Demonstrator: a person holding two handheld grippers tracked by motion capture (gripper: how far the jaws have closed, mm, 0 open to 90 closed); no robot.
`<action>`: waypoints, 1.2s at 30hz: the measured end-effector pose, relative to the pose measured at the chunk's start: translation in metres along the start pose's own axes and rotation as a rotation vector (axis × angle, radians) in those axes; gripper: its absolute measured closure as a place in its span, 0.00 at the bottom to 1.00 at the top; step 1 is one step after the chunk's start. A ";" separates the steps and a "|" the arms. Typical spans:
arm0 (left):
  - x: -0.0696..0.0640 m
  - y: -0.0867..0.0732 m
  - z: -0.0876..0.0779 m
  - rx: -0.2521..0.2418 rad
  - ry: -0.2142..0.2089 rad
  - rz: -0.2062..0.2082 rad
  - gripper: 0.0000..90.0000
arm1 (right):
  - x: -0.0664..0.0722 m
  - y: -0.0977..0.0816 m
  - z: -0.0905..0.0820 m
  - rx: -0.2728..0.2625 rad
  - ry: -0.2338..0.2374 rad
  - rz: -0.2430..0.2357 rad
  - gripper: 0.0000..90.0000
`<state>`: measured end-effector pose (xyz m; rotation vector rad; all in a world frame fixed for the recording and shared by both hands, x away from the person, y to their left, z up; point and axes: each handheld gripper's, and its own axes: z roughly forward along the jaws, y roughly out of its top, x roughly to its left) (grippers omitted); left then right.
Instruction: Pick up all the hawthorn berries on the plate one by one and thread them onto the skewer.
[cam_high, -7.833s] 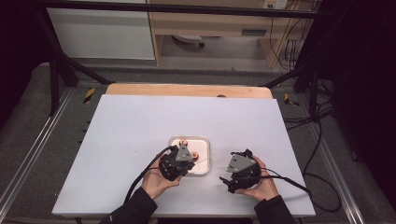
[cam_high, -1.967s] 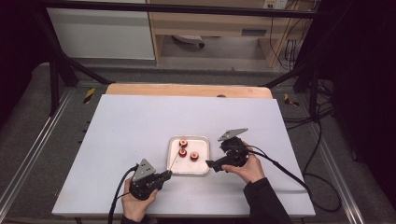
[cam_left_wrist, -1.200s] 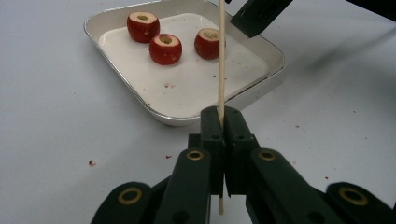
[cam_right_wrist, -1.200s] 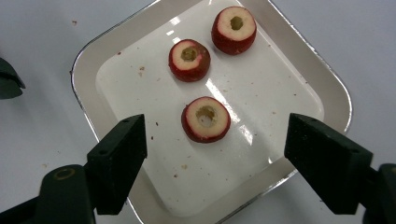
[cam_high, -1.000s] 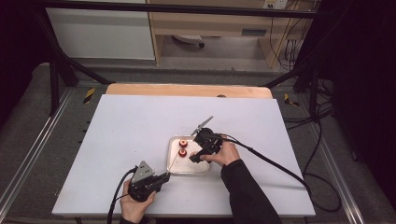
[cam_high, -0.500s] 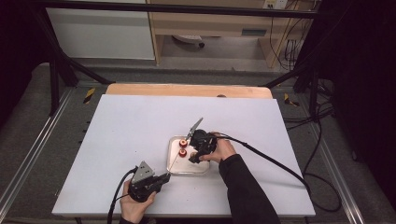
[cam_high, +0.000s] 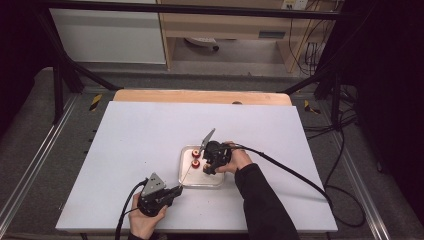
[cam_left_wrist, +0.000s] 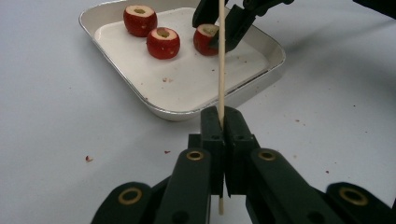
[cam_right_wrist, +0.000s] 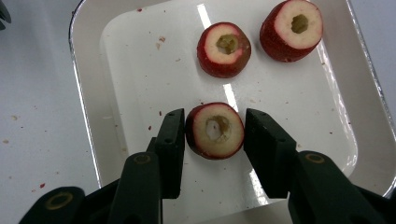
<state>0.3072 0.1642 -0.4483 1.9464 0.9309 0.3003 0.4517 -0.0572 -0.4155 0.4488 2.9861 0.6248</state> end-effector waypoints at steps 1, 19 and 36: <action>0.000 0.000 0.000 0.000 0.000 0.000 0.98 | 0.000 0.000 0.000 0.003 0.002 0.001 0.66; -0.001 0.001 0.000 -0.002 0.001 0.006 0.98 | 0.003 0.001 -0.004 -0.019 -0.008 0.086 0.67; -0.019 0.006 0.003 -0.085 0.007 -0.036 0.98 | 0.009 -0.045 -0.074 -0.529 0.006 0.573 0.67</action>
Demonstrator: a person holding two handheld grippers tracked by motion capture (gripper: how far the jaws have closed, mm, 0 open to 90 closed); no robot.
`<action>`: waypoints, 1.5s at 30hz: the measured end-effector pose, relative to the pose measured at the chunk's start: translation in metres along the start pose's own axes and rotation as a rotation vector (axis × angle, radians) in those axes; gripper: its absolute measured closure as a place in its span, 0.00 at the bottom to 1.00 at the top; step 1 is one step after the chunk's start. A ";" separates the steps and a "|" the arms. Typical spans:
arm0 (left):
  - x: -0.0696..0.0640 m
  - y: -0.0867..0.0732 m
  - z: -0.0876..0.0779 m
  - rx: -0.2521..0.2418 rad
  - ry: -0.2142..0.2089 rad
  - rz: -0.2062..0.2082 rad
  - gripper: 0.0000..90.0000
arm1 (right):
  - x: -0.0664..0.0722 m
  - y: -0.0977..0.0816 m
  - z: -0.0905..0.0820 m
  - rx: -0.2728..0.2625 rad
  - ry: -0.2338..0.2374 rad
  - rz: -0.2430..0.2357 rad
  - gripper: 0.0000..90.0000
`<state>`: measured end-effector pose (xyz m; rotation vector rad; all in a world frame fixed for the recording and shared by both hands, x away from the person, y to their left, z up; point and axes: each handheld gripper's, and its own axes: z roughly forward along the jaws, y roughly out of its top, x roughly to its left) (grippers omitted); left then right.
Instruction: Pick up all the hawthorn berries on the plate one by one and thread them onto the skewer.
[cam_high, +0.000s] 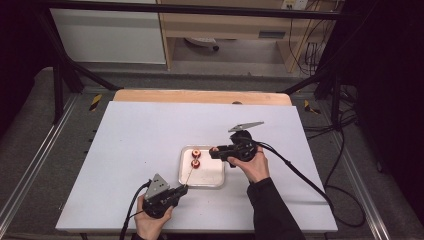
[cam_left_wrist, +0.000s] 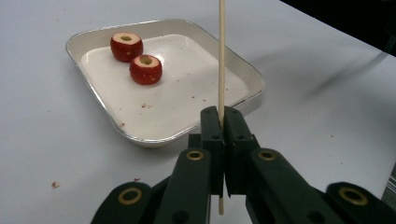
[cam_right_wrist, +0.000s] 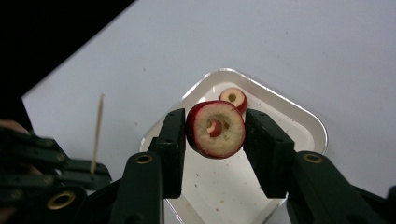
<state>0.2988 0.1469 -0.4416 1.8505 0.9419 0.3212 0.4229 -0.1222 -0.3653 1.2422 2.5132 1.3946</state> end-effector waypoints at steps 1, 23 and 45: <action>-0.005 0.001 0.004 -0.002 0.001 -0.010 0.98 | -0.001 -0.003 -0.004 -0.039 0.006 0.024 0.67; -0.044 0.007 0.041 -0.015 0.046 -0.131 0.98 | 0.001 -0.037 -0.001 -0.509 0.120 0.335 0.67; -0.050 0.012 0.050 -0.066 0.069 -0.236 0.98 | 0.009 -0.045 0.009 -0.610 0.129 0.366 0.67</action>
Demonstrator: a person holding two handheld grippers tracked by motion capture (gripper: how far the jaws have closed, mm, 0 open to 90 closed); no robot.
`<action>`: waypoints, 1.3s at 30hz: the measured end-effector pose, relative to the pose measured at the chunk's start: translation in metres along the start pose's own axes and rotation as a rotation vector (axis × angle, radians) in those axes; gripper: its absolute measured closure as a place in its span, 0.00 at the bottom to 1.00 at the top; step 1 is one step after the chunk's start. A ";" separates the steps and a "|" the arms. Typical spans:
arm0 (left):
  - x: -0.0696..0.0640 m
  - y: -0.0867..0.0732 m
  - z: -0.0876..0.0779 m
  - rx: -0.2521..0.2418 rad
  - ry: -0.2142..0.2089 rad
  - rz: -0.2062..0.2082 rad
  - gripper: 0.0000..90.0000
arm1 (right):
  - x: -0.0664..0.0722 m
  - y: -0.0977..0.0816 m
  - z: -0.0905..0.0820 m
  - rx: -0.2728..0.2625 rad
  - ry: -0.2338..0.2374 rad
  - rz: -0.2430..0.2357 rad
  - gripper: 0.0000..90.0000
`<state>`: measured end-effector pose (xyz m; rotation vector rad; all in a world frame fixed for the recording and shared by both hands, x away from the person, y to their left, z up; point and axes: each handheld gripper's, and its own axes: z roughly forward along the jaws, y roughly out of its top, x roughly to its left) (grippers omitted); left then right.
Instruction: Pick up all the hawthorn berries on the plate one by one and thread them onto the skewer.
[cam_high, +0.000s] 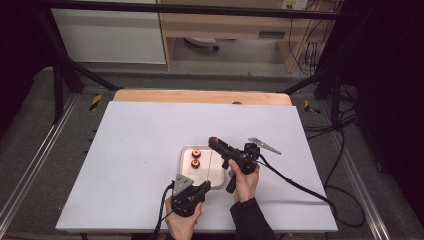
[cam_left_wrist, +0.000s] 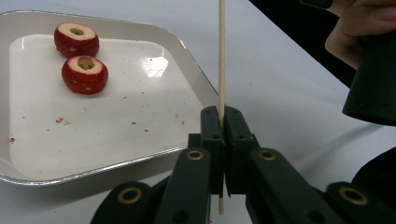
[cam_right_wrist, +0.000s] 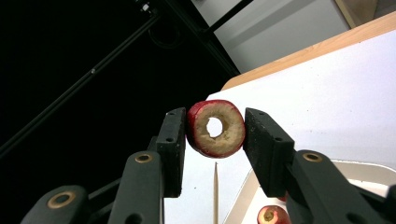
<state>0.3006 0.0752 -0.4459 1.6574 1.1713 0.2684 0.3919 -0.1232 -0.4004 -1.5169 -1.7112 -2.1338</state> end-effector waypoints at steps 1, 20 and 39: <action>0.000 0.000 0.000 -0.001 0.003 0.003 0.98 | 0.000 0.000 0.000 0.000 0.000 0.000 0.67; -0.001 0.000 0.001 0.004 -0.006 -0.006 0.98 | -0.001 -0.003 0.001 0.006 0.005 -0.006 0.67; 0.000 0.005 0.005 -0.003 -0.008 -0.061 0.98 | 0.000 -0.012 0.001 0.020 0.001 -0.034 0.67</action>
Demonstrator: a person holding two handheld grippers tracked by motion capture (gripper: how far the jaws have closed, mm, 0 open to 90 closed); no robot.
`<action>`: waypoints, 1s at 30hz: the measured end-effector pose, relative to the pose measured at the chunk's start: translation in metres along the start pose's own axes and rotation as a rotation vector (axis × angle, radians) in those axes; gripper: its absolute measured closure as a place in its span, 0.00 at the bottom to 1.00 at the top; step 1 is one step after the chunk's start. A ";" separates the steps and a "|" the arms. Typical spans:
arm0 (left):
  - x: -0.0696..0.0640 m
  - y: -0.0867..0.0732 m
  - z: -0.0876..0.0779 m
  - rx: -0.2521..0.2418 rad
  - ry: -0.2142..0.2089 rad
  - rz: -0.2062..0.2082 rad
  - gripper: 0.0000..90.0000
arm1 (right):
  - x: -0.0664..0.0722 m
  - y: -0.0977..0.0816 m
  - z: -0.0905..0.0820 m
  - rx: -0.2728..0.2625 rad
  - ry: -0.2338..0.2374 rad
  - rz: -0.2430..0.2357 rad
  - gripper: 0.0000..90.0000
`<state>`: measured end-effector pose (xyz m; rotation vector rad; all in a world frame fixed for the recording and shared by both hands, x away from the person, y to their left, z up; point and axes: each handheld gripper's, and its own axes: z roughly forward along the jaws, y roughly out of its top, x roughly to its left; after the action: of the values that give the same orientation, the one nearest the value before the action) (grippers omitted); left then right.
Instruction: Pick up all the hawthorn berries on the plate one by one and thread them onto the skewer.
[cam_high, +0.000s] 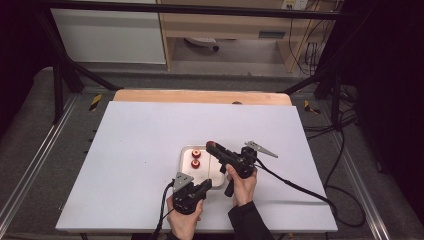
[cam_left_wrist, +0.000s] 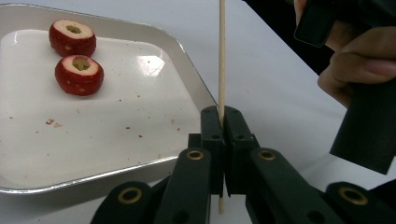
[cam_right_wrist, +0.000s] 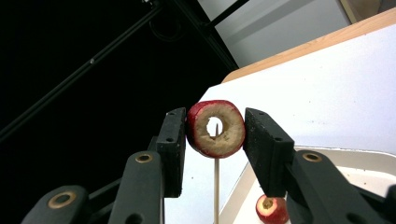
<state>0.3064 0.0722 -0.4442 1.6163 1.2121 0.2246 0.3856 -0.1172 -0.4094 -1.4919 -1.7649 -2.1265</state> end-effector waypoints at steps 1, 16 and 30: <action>0.000 0.000 0.000 0.000 0.000 0.004 0.98 | 0.001 0.000 -0.001 0.010 -0.004 -0.005 0.67; 0.004 0.007 -0.001 -0.041 0.010 0.042 0.98 | 0.004 -0.014 -0.008 0.115 -0.010 -0.056 0.68; 0.013 0.010 -0.003 -0.016 0.017 0.104 0.98 | 0.006 -0.022 -0.011 0.158 -0.015 -0.113 0.53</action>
<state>0.3165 0.0848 -0.4401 1.6687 1.1374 0.3140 0.3636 -0.1145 -0.4213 -1.4049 -2.0150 -1.9723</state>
